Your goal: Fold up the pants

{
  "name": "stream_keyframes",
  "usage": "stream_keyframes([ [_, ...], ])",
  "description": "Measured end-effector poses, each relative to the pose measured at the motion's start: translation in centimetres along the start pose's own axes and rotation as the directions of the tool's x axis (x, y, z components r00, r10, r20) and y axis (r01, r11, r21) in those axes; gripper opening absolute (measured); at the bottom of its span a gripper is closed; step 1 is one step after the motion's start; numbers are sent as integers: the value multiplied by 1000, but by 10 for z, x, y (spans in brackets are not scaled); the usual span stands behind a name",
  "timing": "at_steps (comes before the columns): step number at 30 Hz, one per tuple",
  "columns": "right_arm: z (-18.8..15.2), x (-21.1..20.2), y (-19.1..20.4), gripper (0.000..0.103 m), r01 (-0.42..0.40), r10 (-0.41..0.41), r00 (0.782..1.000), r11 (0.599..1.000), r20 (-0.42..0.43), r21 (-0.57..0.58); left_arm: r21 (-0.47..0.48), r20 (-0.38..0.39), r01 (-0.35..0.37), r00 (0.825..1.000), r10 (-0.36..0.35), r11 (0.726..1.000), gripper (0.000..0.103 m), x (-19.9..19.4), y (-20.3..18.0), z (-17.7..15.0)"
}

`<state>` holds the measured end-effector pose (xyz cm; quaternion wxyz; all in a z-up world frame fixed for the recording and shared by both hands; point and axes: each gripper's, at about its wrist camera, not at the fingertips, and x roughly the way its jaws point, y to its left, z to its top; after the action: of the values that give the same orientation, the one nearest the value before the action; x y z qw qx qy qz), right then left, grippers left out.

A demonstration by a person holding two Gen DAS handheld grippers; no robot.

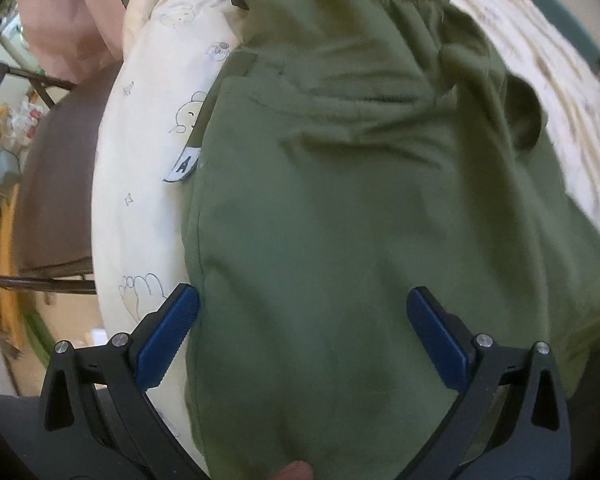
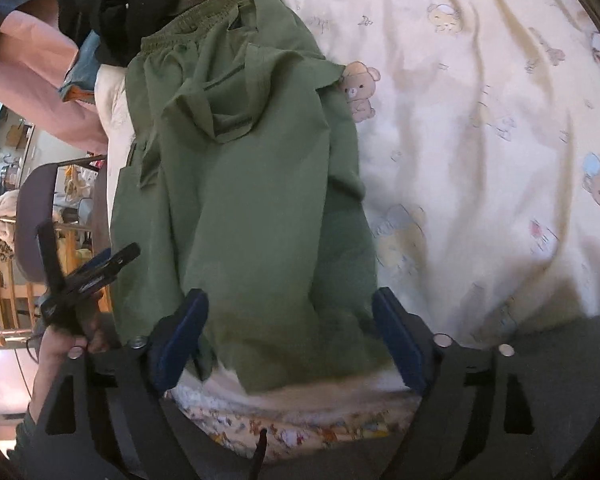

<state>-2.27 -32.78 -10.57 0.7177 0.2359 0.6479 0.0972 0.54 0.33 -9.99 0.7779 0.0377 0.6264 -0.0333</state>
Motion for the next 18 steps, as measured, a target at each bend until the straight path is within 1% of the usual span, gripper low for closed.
stream_keyframes([
  [2,-10,7,-5,94,42,-41,998,999,-47,17,21,-19,-37,999,38,999,103,8,-4,-3],
  [3,-13,16,-8,95,55,-51,995,997,-85,45,21,-32,-40,999,40,999,103,12,-4,-4],
  [4,-17,31,-20,95,56,-40,991,990,-125,132,14,-52,-35,998,36,999,103,17,-4,-5],
  [5,-20,40,-29,95,35,-8,993,974,-121,225,2,-76,-31,997,31,1000,103,23,-4,-7],
  [6,-24,49,-35,95,18,12,995,956,-102,292,-5,-95,-32,995,31,999,103,29,-4,-9],
  [7,-26,57,-39,95,15,10,997,941,-71,338,-4,-111,-38,993,37,999,103,35,-5,-10],
  [8,-30,66,-42,95,24,-12,999,924,-35,381,7,-124,-49,991,50,999,103,40,-7,-11],
  [9,-31,71,-43,87,9,-7,1000,917,-6,400,27,-134,-62,989,65,998,103,45,-9,-13],
  [10,-34,73,-43,78,-26,10,999,909,41,416,39,-138,-69,988,74,997,103,48,-10,-15],
  [11,-36,72,-41,60,-30,0,998,908,71,417,51,-140,-75,987,82,996,103,49,-11,-17],
  [12,-37,66,-33,48,-18,-21,995,919,94,394,58,-140,-75,987,82,996,103,50,-11,-18],
  [13,-38,57,-25,43,1,-46,992,935,120,356,65,-138,-73,987,81,995,103,50,-11,-20],
  [14,-40,44,-16,32,22,-72,986,949,149,315,69,-136,-72,987,81,995,103,50,-11,-20],
  [15,-41,34,-12,17,19,-72,983,955,168,295,68,-137,-71,987,80,995,103,51,-10,-21],
  [16,-43,21,-8,15,17,-72,979,962,192,271,64,-142,-72,987,80,995,103,52,-10,-21],
  [17,-44,4,0,9,44,-96,969,973,228,225,60,-147,-75,986,83,995,103,54,-10,-21],
  [18,-45,-9,5,5,40,-88,961,982,262,184,60,-148,-79,985,87,995,103,54,-11,-23],
])
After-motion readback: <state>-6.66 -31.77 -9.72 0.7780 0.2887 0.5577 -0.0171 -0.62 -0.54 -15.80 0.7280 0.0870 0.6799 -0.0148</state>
